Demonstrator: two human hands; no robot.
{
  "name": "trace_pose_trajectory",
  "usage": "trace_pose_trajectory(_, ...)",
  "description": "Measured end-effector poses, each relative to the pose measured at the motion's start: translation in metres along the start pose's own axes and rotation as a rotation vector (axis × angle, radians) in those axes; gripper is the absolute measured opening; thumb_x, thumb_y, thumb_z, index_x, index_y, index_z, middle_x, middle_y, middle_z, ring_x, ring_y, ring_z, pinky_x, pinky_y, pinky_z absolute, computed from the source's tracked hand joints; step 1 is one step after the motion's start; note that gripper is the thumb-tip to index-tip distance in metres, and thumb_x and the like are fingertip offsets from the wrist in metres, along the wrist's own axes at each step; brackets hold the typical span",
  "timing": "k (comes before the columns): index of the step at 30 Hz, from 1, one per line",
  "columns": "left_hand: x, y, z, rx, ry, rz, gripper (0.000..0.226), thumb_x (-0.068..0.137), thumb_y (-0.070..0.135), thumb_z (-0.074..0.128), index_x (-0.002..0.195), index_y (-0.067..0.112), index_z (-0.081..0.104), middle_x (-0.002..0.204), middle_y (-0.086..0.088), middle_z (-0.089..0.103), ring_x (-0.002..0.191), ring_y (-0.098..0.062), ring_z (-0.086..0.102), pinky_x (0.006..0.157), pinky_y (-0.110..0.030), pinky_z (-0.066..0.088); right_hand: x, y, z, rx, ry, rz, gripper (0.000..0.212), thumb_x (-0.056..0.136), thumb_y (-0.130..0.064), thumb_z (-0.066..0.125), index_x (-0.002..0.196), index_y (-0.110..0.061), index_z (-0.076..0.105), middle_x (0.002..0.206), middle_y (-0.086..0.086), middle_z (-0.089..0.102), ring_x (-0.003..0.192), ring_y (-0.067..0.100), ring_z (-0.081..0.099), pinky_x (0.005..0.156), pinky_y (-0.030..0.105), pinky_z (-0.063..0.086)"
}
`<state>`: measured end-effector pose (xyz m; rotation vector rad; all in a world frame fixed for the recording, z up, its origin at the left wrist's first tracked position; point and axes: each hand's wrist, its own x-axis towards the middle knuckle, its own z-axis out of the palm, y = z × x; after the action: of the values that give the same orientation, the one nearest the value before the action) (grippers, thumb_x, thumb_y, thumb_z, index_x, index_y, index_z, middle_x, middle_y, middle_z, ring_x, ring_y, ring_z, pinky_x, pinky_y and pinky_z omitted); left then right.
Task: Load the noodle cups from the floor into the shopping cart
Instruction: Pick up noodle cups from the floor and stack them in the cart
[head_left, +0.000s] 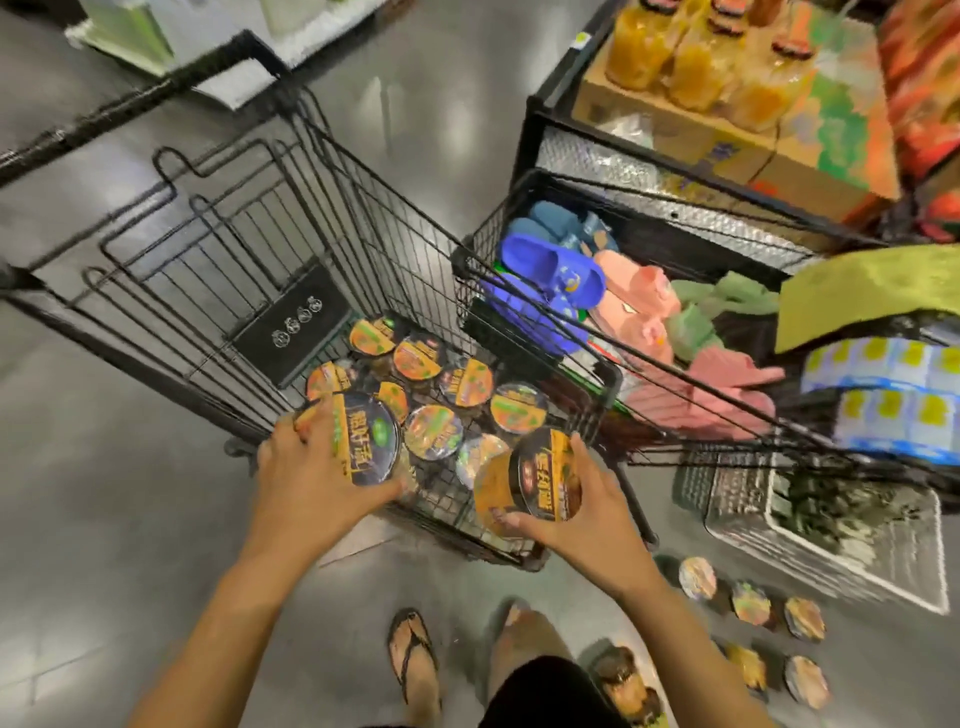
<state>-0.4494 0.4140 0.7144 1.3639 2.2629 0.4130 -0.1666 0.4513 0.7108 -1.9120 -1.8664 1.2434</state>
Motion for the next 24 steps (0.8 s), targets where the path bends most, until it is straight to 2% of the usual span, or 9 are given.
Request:
trace_pose_trajectory(3,0.027,-0.011,0.002,-0.034,0.049,-0.086,0.125,0.055,0.073,0.074,0.153,0.030,0.009,0.138,-0.013,0.029,0.127,-0.037,0.029,0.106,-0.049,0.033,0.046,-0.021,0.000,-0.107,-0.032,-0.044,0.127,0.049,-0.074,0.076,0.152,-0.037,0.011,0.127,0.004,0.041,0.124,0.023,0.042,0.107,0.038,0.037)
trace_pose_trajectory(10,0.104,-0.028,0.018,-0.081,0.114,-0.353,0.126,0.053,0.082,0.067,0.152,0.027,0.012,0.146,-0.017,0.024,0.132,-0.040,0.027,0.109,-0.050,0.032,0.196,-0.086,0.023,-0.330,-0.150,-0.196,0.132,0.051,-0.077,0.073,0.154,-0.025,0.010,0.127,0.010,0.041,0.124,0.029,0.039,0.104,0.037,0.034)
trace_pose_trajectory(14,0.156,-0.032,0.047,-0.024,0.148,-0.513,0.128,0.053,0.085,0.064,0.152,0.025,0.010,0.142,-0.022,0.029,0.129,-0.041,0.034,0.105,-0.048,0.038,0.290,-0.114,0.052,-0.467,-0.180,-0.327,0.132,0.049,-0.080,0.072,0.152,-0.016,0.020,0.122,0.016,0.045,0.117,0.036,0.045,0.100,0.040,0.038)
trace_pose_trajectory(16,0.185,-0.036,0.065,-0.003,0.155,-0.585,0.129,0.053,0.086,0.063,0.153,0.022,0.011,0.144,-0.026,0.030,0.131,-0.041,0.033,0.106,-0.048,0.036,0.335,-0.123,0.071,-0.495,-0.195,-0.384,0.128,0.050,-0.083,0.067,0.150,-0.017,0.024,0.121,0.016,0.046,0.116,0.037,0.046,0.100,0.041,0.039)
trace_pose_trajectory(20,0.241,-0.052,0.102,-0.040,0.216,-0.697,0.129,0.052,0.085,0.065,0.152,0.023,0.013,0.141,-0.023,0.035,0.131,-0.039,0.034,0.108,-0.049,0.034,0.418,-0.137,0.119,-0.581,-0.322,-0.454,0.128,0.054,-0.080,0.069,0.153,-0.023,0.011,0.134,0.014,0.038,0.126,0.033,0.037,0.105,0.042,0.038)
trace_pose_trajectory(24,0.282,-0.081,0.134,-0.065,0.260,-0.759,0.129,0.054,0.085,0.063,0.152,0.025,0.005,0.145,-0.022,0.026,0.134,-0.039,0.027,0.111,-0.050,0.030,0.468,-0.144,0.169,-0.650,-0.299,-0.544,0.120,0.060,-0.073,0.072,0.152,-0.020,0.016,0.135,0.018,0.039,0.124,0.037,0.039,0.100,0.041,0.037)
